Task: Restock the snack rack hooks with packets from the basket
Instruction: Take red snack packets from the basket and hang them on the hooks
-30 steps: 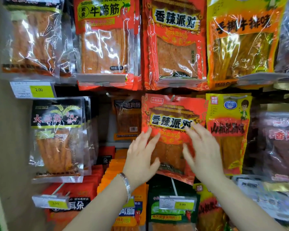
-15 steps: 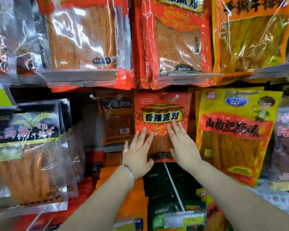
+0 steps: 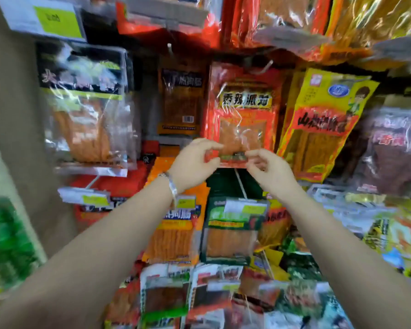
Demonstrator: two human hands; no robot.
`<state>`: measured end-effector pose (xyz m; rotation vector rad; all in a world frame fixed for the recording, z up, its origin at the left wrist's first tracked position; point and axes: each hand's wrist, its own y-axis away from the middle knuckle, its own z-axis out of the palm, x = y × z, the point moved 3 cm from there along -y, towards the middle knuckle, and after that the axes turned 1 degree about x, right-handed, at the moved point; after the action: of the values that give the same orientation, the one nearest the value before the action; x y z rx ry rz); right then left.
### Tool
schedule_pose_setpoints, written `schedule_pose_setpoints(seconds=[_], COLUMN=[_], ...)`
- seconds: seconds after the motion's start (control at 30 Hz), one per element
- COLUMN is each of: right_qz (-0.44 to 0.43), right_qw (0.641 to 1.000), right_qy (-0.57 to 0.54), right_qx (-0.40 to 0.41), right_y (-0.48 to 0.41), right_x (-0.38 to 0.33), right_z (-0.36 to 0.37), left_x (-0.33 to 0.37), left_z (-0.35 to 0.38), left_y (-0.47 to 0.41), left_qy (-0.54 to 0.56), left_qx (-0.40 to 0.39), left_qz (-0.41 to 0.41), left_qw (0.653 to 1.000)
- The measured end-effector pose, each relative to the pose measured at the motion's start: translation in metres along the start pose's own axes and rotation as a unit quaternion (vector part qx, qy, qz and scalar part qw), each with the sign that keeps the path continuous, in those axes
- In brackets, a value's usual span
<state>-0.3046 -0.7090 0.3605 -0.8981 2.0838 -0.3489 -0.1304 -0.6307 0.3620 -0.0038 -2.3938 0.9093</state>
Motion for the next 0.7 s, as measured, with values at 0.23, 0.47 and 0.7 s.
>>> schedule_pose_setpoints(seconds=[0.23,0.47,0.7], right_qz=[0.145,0.429,0.49], right_qw=[0.977,0.833,0.693], right_qy=[-0.129,-0.152,-0.079], right_qx=[-0.087,-0.315,-0.522], right_y=[0.219,0.467,0.58], right_x=[0.018,0.035,-0.007], right_z=[0.075,0.178,0.233], left_x=[-0.023,-0.016,0.004], left_z=[0.018,0.02,-0.046], left_y=[0.28,0.608,0.734], left_qy=[0.185,0.153,0.1], left_qx=[-0.056,-0.283,-0.228], left_qz=[-0.226,-0.538,-0.702], left_qw=[0.955,0.779,0.667])
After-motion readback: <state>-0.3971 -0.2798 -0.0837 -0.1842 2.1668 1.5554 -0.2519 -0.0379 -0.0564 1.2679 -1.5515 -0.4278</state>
